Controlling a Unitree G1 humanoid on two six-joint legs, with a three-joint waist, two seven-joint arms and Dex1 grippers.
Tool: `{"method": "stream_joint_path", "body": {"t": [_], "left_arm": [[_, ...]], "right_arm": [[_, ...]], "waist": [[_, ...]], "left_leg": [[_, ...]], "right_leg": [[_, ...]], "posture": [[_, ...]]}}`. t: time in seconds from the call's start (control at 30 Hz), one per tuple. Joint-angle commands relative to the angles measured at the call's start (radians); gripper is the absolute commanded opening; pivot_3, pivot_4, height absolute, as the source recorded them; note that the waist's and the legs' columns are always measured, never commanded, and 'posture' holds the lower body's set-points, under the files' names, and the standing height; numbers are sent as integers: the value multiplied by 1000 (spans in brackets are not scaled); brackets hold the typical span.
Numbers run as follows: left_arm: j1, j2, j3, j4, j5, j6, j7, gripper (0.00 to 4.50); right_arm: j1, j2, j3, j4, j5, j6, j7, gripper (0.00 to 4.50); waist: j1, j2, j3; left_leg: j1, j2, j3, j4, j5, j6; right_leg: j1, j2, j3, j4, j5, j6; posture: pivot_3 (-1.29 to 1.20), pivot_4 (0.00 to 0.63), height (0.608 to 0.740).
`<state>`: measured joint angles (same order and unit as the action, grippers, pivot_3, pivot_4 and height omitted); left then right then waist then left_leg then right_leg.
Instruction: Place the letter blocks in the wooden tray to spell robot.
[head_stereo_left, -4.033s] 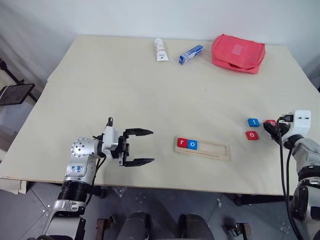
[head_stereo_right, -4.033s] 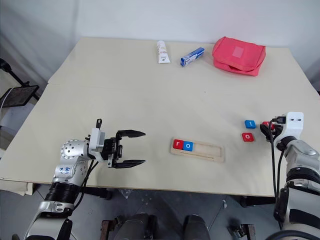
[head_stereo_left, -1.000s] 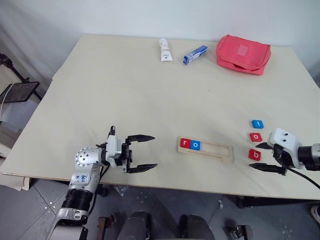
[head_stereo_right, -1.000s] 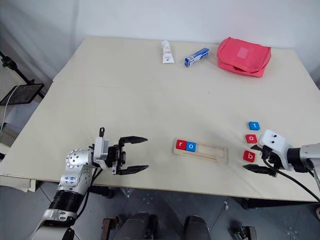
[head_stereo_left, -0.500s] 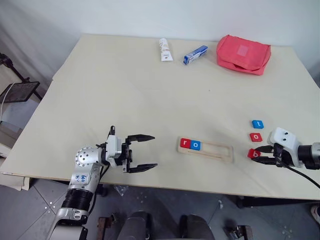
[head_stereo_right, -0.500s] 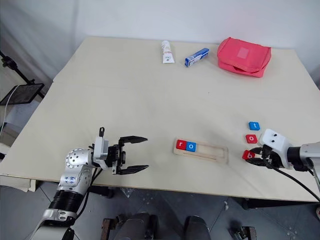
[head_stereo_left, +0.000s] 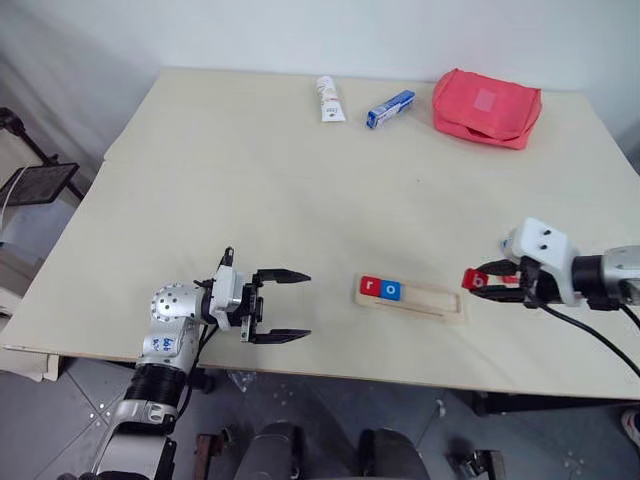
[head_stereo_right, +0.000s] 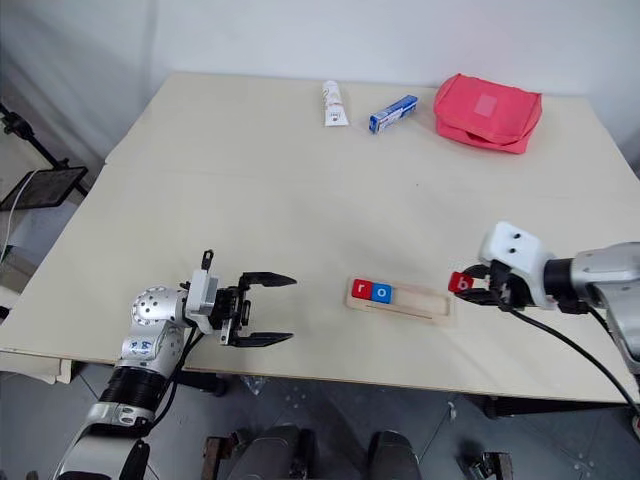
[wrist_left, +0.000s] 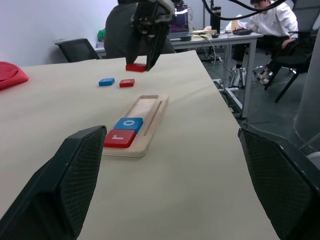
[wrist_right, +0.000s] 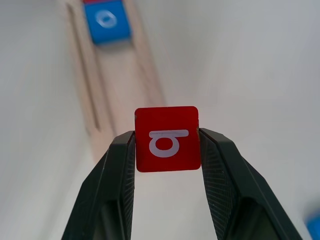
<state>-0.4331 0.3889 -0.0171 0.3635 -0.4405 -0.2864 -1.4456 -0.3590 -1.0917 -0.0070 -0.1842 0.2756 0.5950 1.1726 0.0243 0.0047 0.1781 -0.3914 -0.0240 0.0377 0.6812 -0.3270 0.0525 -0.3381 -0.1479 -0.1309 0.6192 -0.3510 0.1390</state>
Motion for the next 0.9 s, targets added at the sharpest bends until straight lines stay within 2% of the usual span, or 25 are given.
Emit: {"method": "stream_joint_path", "body": {"t": [0.03, 0.2, 0.4, 0.9], "left_arm": [[-26, -16, 0, 18, 0, -21, -1, 4500], [-37, -45, -6, 23, 5, -29, 14, 4500], [-25, -52, -4, 11, 9, -33, 25, 4500], [-2, -63, -9, -13, 11, -33, 54, 4500]], "right_arm": [[-75, 46, 87, -38, -15, 33, -6, 1459], [-228, 148, 243, -10, -75, 70, -13, 1459], [-287, 168, 329, 38, -130, 63, 7, 1459], [-305, 174, 344, 56, -170, 71, 19, 1459]], "waist": [[-1, 0, 0], [-4, 0, 0], [0, 0, 0], [-3, 0, 0]], "left_leg": [[0, 0, 0, 0, 0, 0], [0, 0, 0, 0, 0, 0], [-1, -1, -2, 0, 0, 0], [-2, -1, -1, 0, 0, 0]], "right_leg": [[0, 0, 0, 0, 0, 0], [-1, 0, -1, 1, 0, 0], [-2, 0, -1, 2, 0, 0], [-2, 0, -1, 2, 0, 0]], "posture": [[0, 150, 740], [0, 150, 740], [0, 150, 740], [0, 150, 740]]}}
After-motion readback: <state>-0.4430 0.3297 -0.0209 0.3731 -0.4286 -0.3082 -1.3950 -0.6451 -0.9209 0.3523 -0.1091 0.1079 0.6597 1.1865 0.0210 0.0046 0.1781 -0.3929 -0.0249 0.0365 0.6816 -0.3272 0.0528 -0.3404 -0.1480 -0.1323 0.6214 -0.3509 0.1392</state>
